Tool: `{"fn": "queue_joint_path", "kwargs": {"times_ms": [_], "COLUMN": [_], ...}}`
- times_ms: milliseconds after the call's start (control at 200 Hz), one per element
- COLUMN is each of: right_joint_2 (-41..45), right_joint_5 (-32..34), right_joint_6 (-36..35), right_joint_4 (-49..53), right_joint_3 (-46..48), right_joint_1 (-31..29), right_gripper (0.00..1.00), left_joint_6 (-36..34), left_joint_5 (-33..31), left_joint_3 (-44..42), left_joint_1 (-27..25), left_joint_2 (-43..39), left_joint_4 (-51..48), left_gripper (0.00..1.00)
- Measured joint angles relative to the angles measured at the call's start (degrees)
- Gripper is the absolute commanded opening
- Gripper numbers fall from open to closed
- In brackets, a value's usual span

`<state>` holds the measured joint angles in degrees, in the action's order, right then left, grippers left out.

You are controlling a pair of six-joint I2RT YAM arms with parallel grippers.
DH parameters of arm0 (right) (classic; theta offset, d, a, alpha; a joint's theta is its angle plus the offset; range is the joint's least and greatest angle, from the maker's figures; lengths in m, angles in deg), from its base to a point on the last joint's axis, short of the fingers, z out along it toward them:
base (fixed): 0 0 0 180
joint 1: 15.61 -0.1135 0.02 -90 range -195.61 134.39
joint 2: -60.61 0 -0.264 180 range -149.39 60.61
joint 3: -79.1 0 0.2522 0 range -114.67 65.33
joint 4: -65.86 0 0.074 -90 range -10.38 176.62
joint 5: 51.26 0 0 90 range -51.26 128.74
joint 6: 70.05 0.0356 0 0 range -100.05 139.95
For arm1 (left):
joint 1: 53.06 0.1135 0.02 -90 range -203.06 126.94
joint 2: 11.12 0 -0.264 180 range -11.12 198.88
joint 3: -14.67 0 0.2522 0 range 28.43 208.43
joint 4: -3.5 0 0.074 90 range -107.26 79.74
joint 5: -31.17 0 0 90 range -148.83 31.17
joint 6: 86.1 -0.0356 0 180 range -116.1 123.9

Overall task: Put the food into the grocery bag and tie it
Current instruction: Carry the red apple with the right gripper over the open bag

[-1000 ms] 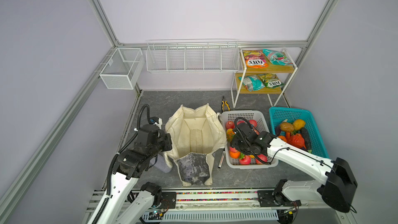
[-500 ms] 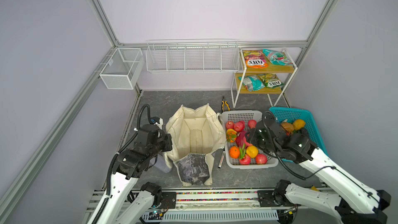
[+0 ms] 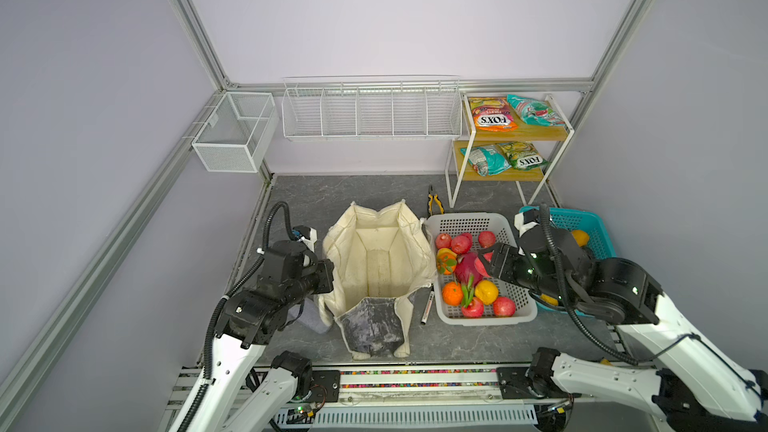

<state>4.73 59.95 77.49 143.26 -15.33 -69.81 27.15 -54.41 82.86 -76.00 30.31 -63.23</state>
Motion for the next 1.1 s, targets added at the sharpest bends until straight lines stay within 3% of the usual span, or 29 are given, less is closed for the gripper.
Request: {"fn": "queue_joint_path", "kwargs": {"times_ms": [455, 740, 1100], "right_joint_2": [-10.5, -31.8, -59.8], "right_joint_5": [-2.2, -3.6, -8.5], "right_joint_6": [-6.7, -14.1, -23.2], "right_joint_4": [-2.6, -3.9, -0.3], "right_joint_3": [-6.8, -25.9, -44.2], "right_joint_1": [-6.6, -10.4, -8.4], "right_gripper": [0.52, 0.53, 0.53], "left_joint_6": [0.1, 0.2, 0.2], "left_joint_5": [0.4, 1.3, 1.5], "left_joint_3": [-0.1, 0.1, 0.3], "left_joint_1": [0.0, 0.0, 0.0], "left_joint_2": [0.1, 0.7, 0.3], "left_joint_4": [0.2, 0.4, 0.2], "left_gripper": [0.0, 0.0, 0.0]}}
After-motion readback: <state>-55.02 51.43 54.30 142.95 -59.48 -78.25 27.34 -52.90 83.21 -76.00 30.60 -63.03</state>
